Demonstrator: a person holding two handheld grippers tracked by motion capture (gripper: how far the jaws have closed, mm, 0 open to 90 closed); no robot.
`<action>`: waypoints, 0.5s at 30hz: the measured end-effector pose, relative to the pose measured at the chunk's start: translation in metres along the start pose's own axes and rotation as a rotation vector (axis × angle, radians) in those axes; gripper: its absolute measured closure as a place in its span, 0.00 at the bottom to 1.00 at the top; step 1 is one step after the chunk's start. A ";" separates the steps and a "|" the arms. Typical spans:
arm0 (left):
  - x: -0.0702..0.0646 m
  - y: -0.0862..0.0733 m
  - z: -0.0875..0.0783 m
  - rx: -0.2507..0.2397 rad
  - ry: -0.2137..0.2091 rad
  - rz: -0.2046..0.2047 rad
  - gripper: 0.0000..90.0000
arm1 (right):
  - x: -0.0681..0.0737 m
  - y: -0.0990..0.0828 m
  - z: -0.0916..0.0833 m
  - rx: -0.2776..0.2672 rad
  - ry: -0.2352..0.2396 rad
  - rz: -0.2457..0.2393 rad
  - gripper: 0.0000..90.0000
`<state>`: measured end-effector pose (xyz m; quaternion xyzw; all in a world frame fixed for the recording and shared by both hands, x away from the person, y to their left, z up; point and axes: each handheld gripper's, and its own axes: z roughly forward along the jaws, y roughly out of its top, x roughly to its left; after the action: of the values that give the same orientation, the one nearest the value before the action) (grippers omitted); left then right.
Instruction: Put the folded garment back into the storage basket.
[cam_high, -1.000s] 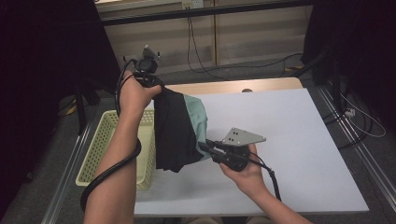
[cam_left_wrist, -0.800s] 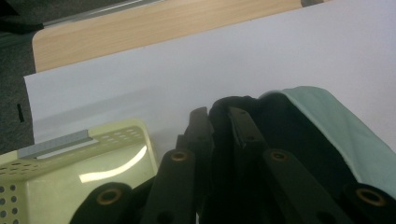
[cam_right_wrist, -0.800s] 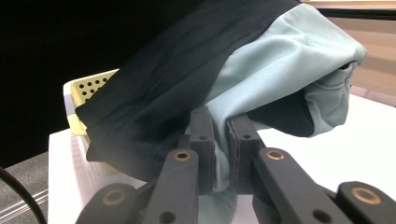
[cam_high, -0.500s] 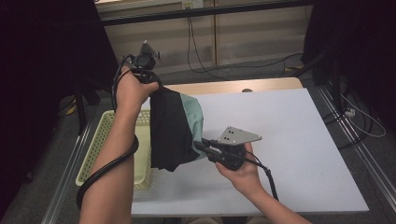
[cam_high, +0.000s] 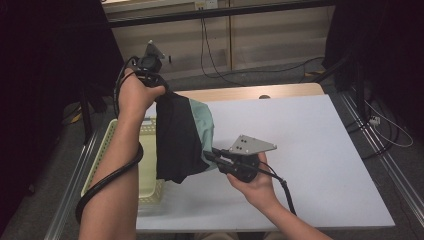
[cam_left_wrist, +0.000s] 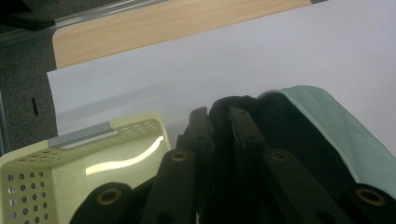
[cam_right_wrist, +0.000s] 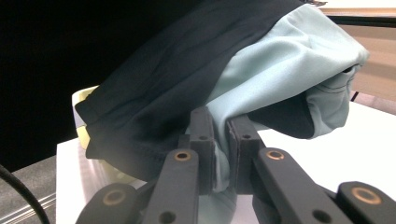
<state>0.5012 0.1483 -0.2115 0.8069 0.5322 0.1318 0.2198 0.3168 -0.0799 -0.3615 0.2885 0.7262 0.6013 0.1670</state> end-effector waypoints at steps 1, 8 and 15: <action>0.001 0.000 -0.001 -0.004 0.002 -0.001 0.90 | 0.001 0.001 0.001 -0.001 0.003 -0.005 0.92; 0.009 -0.003 -0.006 -0.007 0.006 -0.011 0.90 | 0.007 0.005 0.006 -0.001 0.011 -0.014 0.92; 0.016 -0.007 -0.009 -0.014 0.009 -0.019 0.90 | 0.009 0.007 0.012 0.001 0.014 -0.019 0.92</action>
<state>0.4985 0.1674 -0.2076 0.7998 0.5398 0.1370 0.2241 0.3180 -0.0645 -0.3566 0.2773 0.7303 0.6014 0.1675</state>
